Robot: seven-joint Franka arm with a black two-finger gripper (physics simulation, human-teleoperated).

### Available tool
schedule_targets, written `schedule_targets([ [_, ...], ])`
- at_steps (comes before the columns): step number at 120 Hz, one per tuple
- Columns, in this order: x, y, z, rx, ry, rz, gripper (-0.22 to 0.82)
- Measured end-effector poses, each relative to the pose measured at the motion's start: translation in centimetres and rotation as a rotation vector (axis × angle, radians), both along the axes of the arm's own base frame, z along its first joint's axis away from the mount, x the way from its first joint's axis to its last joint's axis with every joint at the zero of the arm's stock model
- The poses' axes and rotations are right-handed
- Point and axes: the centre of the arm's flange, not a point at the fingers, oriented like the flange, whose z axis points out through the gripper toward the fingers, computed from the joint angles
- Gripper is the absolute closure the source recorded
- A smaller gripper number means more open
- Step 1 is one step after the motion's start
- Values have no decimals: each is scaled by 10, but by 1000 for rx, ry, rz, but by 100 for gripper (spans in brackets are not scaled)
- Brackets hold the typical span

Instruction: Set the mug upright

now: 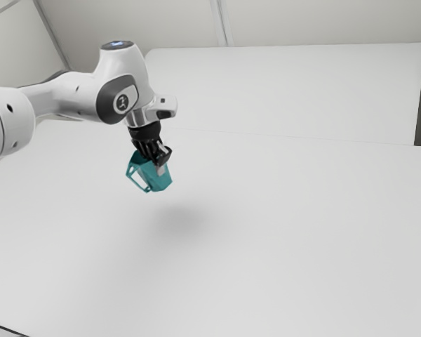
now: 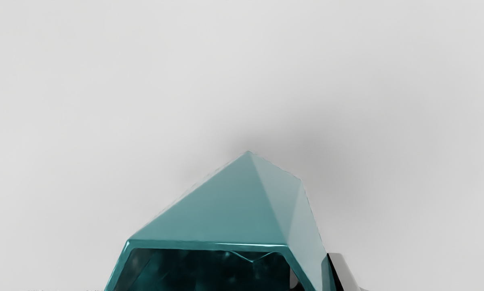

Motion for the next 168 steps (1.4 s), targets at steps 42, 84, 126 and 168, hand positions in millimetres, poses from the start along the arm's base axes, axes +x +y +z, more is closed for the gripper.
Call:
schedule_targets([
  [42,1,-3,-57,38,48,43,78],
  [84,5,-3,-95,45,92,89,73],
  [126,1,-16,-53,17,27,104,20],
  [168,28,-8,93,-87,-109,176,4],
])
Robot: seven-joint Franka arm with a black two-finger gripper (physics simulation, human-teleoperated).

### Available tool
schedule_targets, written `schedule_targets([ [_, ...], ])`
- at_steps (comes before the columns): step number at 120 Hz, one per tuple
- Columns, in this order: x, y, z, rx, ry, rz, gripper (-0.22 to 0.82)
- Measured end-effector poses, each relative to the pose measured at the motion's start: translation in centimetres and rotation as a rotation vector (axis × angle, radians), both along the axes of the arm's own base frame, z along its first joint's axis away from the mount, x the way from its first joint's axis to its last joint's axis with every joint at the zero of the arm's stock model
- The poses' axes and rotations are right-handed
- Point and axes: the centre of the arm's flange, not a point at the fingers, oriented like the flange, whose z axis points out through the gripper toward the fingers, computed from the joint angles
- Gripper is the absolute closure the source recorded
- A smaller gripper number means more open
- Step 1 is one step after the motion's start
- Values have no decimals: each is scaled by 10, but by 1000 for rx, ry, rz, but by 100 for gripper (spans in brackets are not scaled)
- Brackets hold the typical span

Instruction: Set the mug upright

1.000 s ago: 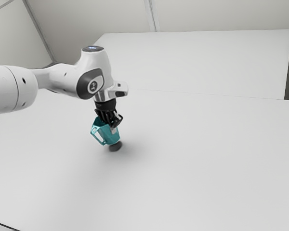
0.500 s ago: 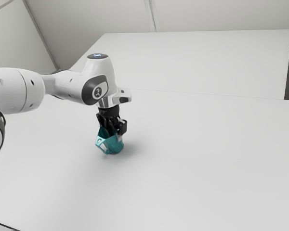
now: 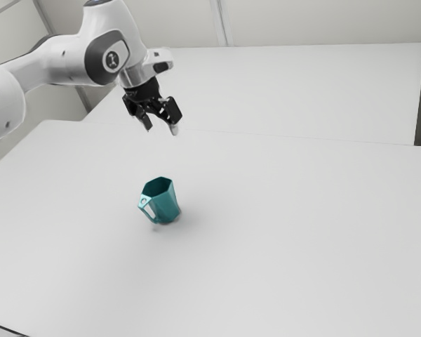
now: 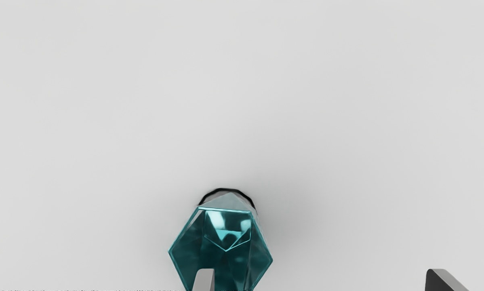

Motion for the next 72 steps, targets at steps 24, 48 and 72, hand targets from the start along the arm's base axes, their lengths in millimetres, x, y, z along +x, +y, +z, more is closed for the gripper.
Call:
schedule_targets([
  [24,0,-2,33,-5,39,-13,1],
  [48,-6,-3,32,-5,85,-23,1],
  [72,-8,-2,30,-5,101,-29,0],
])
